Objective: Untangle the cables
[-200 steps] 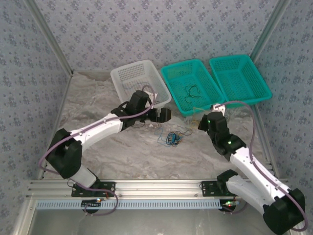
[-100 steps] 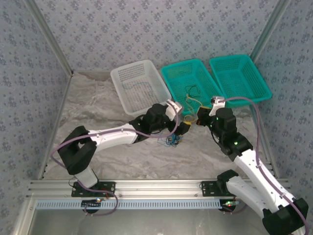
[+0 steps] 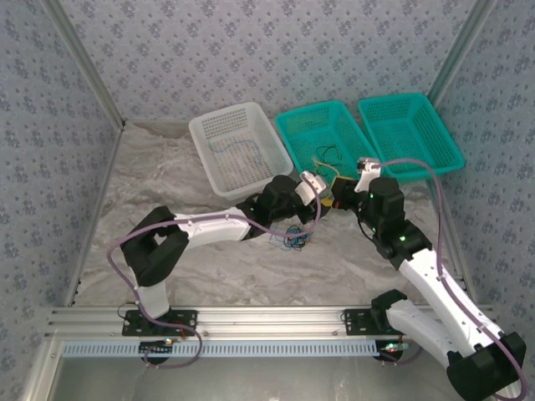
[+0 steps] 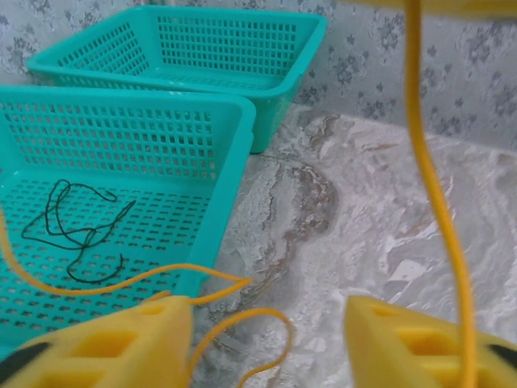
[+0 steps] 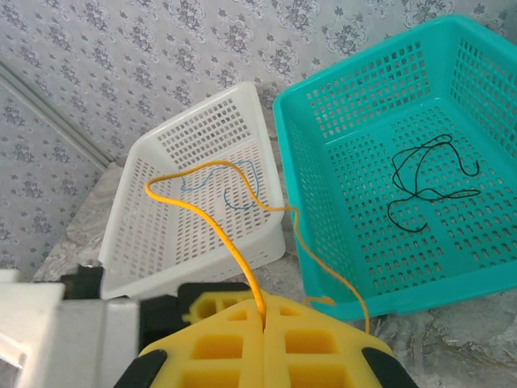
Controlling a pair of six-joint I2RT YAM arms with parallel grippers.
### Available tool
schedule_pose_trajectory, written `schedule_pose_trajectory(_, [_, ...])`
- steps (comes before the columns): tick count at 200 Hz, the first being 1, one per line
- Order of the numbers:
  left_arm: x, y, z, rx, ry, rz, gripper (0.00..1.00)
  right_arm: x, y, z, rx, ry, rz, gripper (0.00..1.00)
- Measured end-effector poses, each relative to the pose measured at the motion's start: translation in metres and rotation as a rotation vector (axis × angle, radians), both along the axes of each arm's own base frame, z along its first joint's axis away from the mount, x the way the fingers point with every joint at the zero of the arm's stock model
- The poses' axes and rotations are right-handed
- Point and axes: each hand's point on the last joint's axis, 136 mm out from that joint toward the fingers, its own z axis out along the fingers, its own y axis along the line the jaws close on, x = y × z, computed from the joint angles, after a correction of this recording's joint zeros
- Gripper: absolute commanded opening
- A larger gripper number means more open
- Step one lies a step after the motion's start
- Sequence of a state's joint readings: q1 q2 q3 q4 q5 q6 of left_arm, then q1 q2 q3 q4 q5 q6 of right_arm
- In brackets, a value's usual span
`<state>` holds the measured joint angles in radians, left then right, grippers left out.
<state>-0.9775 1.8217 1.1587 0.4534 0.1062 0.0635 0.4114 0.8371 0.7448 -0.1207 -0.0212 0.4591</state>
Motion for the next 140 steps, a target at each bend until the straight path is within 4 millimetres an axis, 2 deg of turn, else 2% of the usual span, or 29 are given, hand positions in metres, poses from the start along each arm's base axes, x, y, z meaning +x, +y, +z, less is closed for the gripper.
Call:
schedule_pose_trajectory(20, [0.006, -0.009, 0.002, -0.012, 0.001, 0.002, 0.28, 0.002, -0.004, 0.003, 0.002, -0.008, -0.015, 0.0])
schedule_pose_trajectory(32, [0.008, -0.012, 0.004, -0.027, 0.011, 0.006, 0.25, 0.005, -0.006, 0.006, 0.003, -0.013, -0.028, 0.0])
schedule_pose_trajectory(59, [0.01, -0.015, 0.008, -0.067, 0.047, 0.022, 0.24, 0.007, -0.007, 0.012, 0.007, -0.025, -0.033, 0.0])
schedule_pose_trajectory(81, [0.013, -0.014, 0.003, -0.085, 0.094, 0.047, 0.29, 0.007, -0.005, 0.021, 0.024, -0.048, -0.027, 0.0])
schedule_pose_trajectory(103, [0.015, -0.013, -0.013, -0.083, 0.151, 0.081, 0.34, 0.008, -0.005, 0.036, 0.047, -0.084, -0.03, 0.0])
schedule_pose_trajectory(117, [0.015, -0.009, -0.029, -0.071, 0.198, 0.105, 0.38, 0.009, -0.006, 0.047, 0.065, -0.108, -0.037, 0.0])
schedule_pose_trajectory(140, [0.012, -0.001, -0.06, -0.039, 0.27, 0.144, 0.4, 0.01, -0.011, 0.064, 0.09, -0.145, -0.057, 0.0])
